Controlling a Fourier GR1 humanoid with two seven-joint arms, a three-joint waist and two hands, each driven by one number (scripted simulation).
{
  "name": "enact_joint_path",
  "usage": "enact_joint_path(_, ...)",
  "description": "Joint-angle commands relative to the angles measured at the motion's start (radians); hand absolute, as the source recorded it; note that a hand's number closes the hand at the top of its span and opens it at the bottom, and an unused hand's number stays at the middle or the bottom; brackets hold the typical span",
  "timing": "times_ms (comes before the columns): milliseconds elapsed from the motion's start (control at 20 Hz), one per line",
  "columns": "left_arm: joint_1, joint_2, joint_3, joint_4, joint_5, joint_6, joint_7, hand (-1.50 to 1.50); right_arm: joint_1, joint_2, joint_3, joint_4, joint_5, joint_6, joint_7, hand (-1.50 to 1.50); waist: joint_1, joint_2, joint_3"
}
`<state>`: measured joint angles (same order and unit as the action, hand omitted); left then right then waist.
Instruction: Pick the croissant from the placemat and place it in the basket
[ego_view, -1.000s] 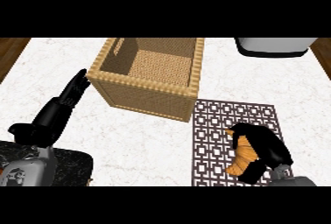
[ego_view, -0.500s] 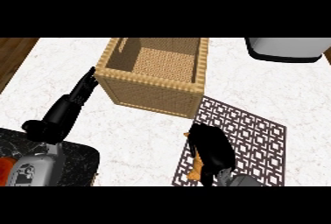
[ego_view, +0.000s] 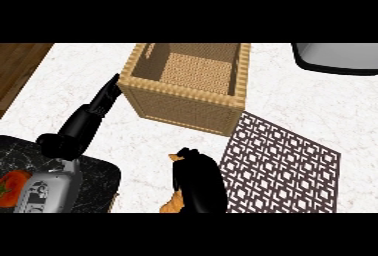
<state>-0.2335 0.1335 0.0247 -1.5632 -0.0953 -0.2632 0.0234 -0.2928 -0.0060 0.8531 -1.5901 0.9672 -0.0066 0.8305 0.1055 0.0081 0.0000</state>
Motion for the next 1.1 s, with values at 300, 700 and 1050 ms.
enact_joint_path(300,-0.006,0.005,-0.001,0.007,-0.006,-0.002,0.001,0.0,-0.261,0.006,0.141,-0.156,-0.039,-0.452,0.247,1.5,0.001,-0.018,-0.001)
enact_joint_path(700,-0.015,0.027,0.034,0.03,0.011,-0.007,0.013,0.0,-0.474,0.006,0.082,-0.151,-0.028,-0.474,0.464,1.5,-0.024,-0.025,-0.006)
enact_joint_path(1050,0.007,0.005,0.01,0.042,-0.015,0.009,-0.023,0.0,-0.683,0.005,-0.024,-0.011,-0.047,-0.415,0.552,1.5,-0.02,-0.017,-0.008)
